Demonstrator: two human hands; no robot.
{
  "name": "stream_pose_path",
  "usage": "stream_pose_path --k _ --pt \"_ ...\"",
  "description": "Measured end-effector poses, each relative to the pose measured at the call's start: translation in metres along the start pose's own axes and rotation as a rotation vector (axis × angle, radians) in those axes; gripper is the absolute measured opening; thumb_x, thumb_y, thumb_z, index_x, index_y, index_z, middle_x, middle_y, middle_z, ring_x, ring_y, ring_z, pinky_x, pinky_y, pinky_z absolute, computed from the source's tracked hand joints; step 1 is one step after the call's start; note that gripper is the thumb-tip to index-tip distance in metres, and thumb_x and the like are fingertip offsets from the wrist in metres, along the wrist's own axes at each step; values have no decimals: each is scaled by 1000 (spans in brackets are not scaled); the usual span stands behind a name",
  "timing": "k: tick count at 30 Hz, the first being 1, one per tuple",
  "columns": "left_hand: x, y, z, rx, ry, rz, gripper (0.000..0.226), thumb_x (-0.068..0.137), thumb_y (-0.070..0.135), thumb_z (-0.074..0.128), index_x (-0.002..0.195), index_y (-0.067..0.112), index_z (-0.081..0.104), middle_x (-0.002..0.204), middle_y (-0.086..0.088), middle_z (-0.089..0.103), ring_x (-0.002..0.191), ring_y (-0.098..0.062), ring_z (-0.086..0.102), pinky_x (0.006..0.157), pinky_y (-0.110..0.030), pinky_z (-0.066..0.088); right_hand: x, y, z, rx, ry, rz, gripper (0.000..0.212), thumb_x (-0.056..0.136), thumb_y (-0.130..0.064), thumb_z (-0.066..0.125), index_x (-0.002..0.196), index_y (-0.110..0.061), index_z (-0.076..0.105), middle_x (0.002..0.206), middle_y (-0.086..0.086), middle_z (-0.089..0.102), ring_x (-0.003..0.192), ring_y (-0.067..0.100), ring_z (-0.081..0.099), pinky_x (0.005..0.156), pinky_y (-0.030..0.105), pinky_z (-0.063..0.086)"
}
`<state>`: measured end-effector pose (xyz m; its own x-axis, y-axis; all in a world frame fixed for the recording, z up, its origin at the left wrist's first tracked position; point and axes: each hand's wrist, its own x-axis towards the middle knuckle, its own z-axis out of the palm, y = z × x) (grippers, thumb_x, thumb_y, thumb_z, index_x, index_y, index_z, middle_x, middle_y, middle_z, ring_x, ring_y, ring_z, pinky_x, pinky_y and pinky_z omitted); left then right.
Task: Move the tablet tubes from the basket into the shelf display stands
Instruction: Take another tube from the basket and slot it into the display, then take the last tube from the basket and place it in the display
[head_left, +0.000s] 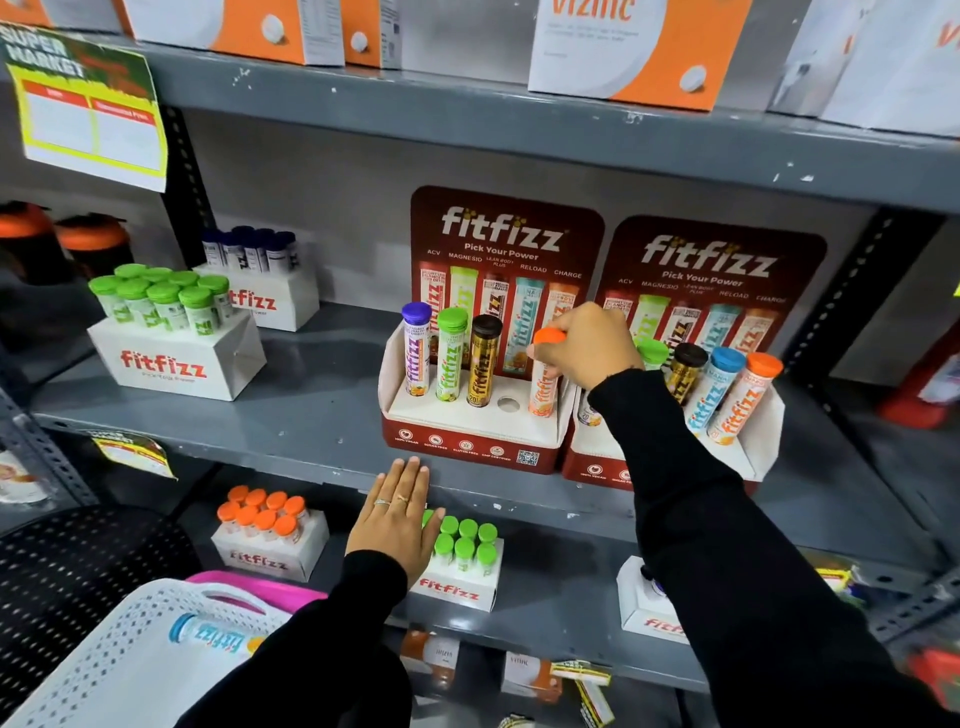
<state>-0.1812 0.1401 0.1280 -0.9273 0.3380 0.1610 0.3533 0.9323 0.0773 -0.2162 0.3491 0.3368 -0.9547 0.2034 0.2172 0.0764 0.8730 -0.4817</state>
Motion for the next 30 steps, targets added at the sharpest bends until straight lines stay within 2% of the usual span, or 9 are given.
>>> stream_pose_path --k 8,11,13,16,19,21,23,27,30 --pt "1 -2 -1 -50 -23 -29 77 95 48 1 119 1 58 125 -15 59 117 -29 53 109 -30 4 6 6 4 38 -27 159 37 91 -25 62 119 -1 62 111 20 69 115 30 57 96 34 47" --pt "0 0 0 8 110 1 99 80 57 -27 139 6 33 147 -10 32 136 -26 27 116 -33 -5 5 -1 0 -8 -32 197 41 92 -27 61 123 0 59 117 22 66 121 33 49 90 35 45" --pt "0 -4 2 -6 85 18 105 71 59 -36 144 9 21 151 -8 19 140 -23 13 112 -35 -6 -1 -9 -2 -99 -15 179 45 93 -26 61 130 -3 54 125 24 59 121 36 51 94 39 47" --pt "0 -8 -3 3 36 15 82 92 53 -9 134 6 43 139 -12 46 133 -25 33 115 -38 8 -15 -25 9 -256 188 8 49 93 -15 59 139 -9 44 131 20 56 112 42 59 88 45 52" --pt "-12 -19 4 -95 83 -69 63 96 48 6 135 7 35 143 -11 38 141 -19 9 111 -40 7 -30 -57 45 -194 282 -231 42 91 -10 57 133 -9 53 128 16 59 102 40 64 80 45 55" --pt "-28 -29 14 -122 99 -141 62 96 47 8 138 7 27 153 -6 21 141 -16 -4 112 -40 7 -43 -79 81 -96 300 -460 30 81 -6 63 110 -5 69 101 19 70 80 37 71 60 40 58" --pt "-54 -43 30 -148 53 -254 62 95 47 7 142 7 21 155 -1 4 141 -16 -5 113 -38 4 -58 -96 125 32 218 -594 25 72 -9 65 95 -4 75 82 16 73 61 34 71 45 35 57" --pt "-132 -76 71 -205 -141 -566 75 96 48 2 130 -3 45 140 -15 42 135 -25 21 110 -35 1 -94 -120 217 95 -208 -613 20 80 -8 61 93 -5 75 87 18 74 71 39 71 58 42 60" --pt "-187 -90 91 -236 -241 -819 83 93 52 -1 125 -5 50 134 -20 50 125 -34 43 109 -33 1 -115 -138 277 57 -434 -677 19 79 -5 58 82 -6 76 83 16 75 74 33 72 57 32 55"
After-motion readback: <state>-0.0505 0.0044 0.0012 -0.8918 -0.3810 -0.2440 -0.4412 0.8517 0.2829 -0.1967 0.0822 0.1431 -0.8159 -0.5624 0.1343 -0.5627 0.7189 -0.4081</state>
